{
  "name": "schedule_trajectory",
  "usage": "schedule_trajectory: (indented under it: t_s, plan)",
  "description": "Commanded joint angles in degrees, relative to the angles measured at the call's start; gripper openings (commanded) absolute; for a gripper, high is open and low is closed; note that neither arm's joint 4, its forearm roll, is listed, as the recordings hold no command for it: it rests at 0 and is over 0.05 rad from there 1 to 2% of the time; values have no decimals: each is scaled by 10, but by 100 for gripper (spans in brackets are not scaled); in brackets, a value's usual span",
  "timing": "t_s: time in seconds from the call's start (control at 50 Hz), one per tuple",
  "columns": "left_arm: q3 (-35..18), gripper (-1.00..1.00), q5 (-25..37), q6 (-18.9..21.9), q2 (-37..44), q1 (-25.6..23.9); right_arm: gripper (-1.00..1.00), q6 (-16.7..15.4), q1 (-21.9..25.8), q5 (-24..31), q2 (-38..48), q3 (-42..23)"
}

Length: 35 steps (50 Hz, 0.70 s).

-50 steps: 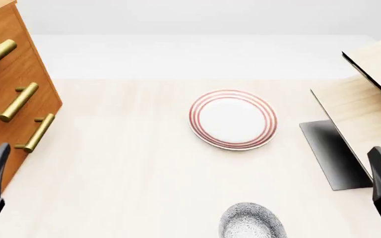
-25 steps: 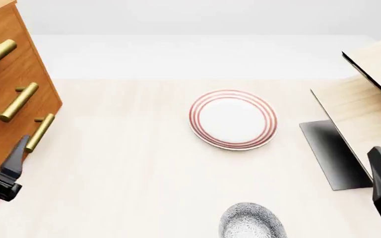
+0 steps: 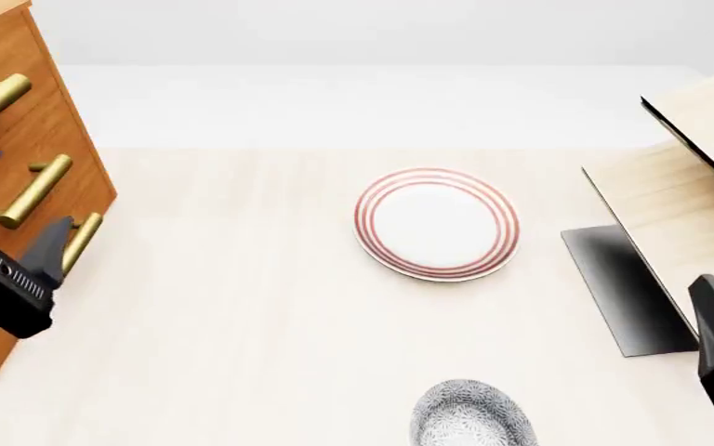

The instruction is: Open the top drawer of the cabinet and put the bowl in it.

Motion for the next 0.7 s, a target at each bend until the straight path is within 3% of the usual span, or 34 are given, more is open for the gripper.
schedule_trajectory:
  t_s: [0.02, 0.1, 0.24, 0.7]
  plan:
    - [-24, 100, -52, 64, 77, 12, 100, 0, 0, 1, -1, 1]
    - [-31, 100, -63, 83, 101, 28, 100, 0, 0, 1, -1, 1]
    - [-63, 100, -46, 76, 118, 47, 100, 0, 0, 1, -1, 1]
    - [-104, 100, -73, 102, 187, 93, 100, 0, 0, 1, -1, 1]
